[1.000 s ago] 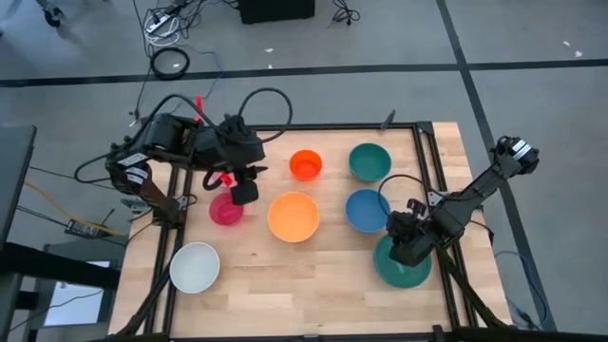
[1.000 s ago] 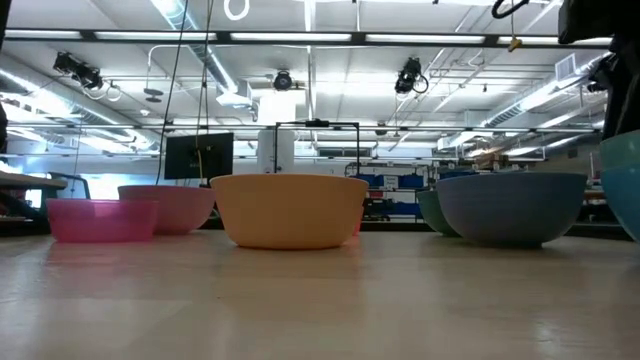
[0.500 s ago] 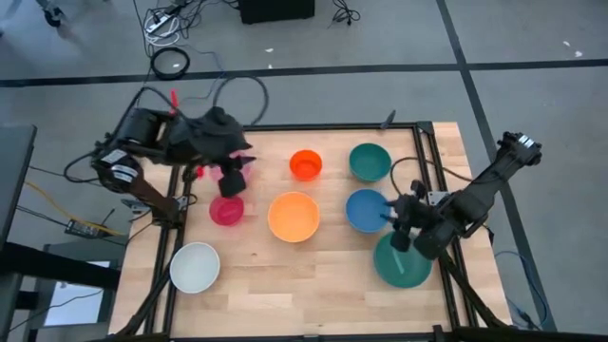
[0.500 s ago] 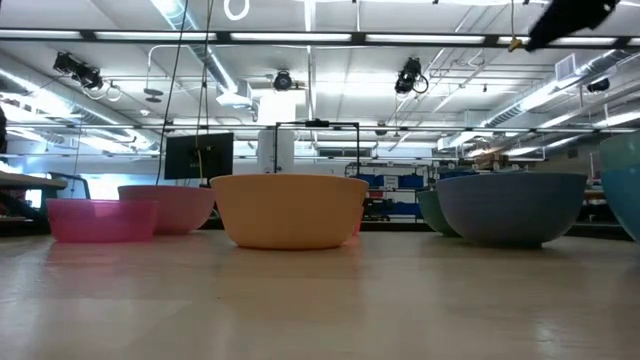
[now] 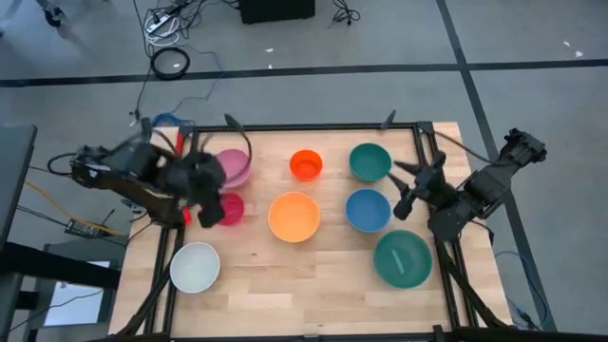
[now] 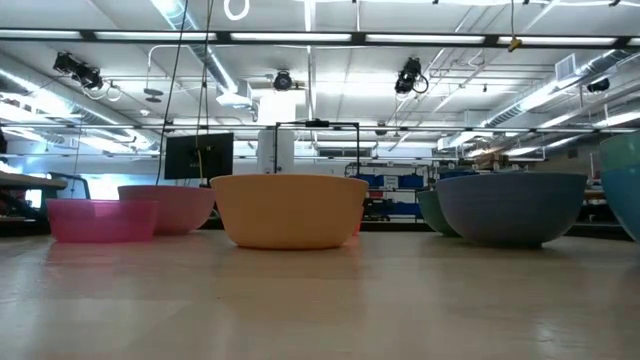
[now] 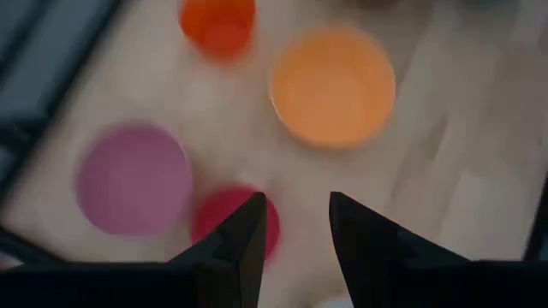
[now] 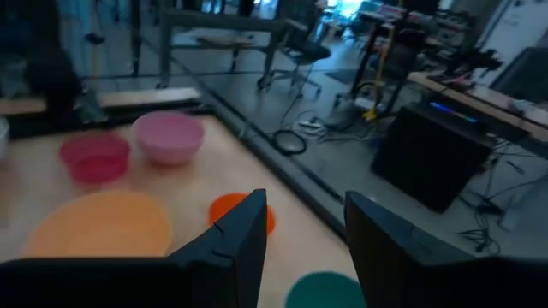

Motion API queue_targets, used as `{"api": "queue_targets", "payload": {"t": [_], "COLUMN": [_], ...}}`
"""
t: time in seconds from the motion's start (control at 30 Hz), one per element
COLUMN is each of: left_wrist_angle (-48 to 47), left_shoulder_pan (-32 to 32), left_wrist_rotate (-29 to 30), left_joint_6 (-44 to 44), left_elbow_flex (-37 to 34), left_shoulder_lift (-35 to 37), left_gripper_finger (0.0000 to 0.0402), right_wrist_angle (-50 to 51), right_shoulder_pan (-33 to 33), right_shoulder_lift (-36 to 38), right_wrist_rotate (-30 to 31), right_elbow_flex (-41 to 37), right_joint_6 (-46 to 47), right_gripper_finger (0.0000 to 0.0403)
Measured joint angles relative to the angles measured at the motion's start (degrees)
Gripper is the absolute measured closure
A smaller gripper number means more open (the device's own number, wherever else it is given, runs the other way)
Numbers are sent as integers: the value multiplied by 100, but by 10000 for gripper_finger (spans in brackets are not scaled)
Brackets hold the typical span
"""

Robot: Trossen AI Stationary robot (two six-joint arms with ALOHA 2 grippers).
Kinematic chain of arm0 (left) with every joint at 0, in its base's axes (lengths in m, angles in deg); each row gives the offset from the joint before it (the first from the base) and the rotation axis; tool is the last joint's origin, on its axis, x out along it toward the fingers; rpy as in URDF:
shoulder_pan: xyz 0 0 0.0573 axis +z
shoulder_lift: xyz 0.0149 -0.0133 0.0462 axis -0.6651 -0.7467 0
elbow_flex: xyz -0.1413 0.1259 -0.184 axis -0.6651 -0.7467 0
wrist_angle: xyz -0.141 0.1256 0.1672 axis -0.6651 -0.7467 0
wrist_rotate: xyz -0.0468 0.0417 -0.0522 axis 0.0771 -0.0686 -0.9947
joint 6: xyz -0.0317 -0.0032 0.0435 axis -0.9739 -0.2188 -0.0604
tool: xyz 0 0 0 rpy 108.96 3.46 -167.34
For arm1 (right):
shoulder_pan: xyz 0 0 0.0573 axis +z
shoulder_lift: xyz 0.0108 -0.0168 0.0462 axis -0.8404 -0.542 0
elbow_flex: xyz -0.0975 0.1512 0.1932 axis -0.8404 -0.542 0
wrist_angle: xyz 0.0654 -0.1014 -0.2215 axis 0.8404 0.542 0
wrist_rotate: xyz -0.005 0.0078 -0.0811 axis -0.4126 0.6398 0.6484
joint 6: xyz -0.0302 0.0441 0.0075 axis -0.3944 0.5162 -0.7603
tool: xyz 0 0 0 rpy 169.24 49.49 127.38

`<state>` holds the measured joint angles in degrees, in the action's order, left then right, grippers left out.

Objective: Nest bowls inside each other
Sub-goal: Stack the yellow bowl into the green bowl

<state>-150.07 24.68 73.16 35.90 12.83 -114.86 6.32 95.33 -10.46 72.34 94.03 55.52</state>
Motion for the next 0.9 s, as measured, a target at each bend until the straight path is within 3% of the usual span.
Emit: {"api": "queue_targets", "payload": {"t": [0.13, 0.37, 0.5, 0.63, 0.9], "left_wrist_angle": [795, 3695, 4743, 5247, 5642], "left_shoulder_pan": [-319, -366, -280, -214, -186], "left_wrist_rotate": [-56, 59, 118, 232, 110], "left_joint_6": [-18, 1197, 1798, 2554, 4191], "left_elbow_flex": [-977, -2718, -3482, -3845, -3869], "left_shoulder_lift": [10, -15, -157, -384, -991], "left_gripper_finger": [264, 264, 264, 264, 264], "right_wrist_angle": [3, 0, 0, -2, -11], "right_shoulder_pan": [-246, -747, -938, -1069, -1191], "right_shoulder_lift": [230, 392, 340, 310, 301], "right_wrist_rotate": [12, -477, -786, -965, -1240], "right_elbow_flex": [82, 82, 82, 80, 80], "right_joint_6": [-255, -267, -296, -346, -351], "right_gripper_finger": [263, 266, 266, 267, 268]}}
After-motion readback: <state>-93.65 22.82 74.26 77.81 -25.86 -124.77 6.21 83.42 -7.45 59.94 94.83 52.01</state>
